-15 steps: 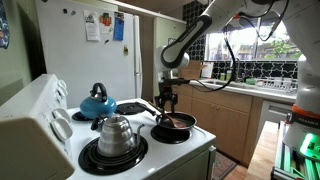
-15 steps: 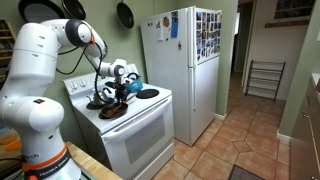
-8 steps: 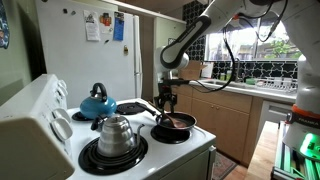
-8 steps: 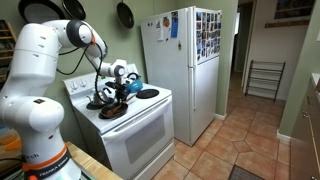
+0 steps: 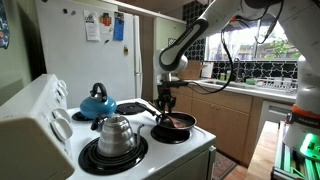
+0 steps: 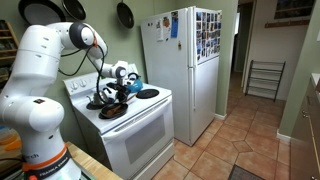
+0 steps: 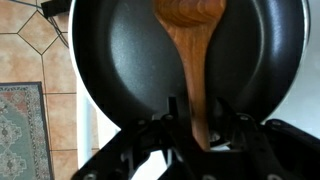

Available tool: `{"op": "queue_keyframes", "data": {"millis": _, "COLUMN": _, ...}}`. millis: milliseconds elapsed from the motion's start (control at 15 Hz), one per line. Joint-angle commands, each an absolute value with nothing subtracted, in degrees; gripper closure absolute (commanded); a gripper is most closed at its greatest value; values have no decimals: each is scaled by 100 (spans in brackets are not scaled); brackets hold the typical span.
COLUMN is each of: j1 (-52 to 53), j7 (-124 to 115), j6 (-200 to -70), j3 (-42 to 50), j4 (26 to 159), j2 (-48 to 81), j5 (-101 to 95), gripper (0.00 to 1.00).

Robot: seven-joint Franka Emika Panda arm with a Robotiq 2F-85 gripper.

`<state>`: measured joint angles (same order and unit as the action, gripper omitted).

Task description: Use the wooden spoon to stir the contents of the pan

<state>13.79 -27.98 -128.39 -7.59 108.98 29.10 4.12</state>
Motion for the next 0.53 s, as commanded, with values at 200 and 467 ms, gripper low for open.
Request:
{"op": "queue_keyframes", "data": {"millis": 200, "j1": 1442, "j7": -2651, "j6": -12594, "j3": -663, "j4": 10616, "j2": 3141, "j5": 514, "gripper": 95}}
{"op": "queue_keyframes", "data": {"millis": 467, "j1": 1569, "j7": -2753, "j6": -12355, "j3": -660, "j4": 10585, "j2": 3068, "j5": 420, "gripper": 96}}
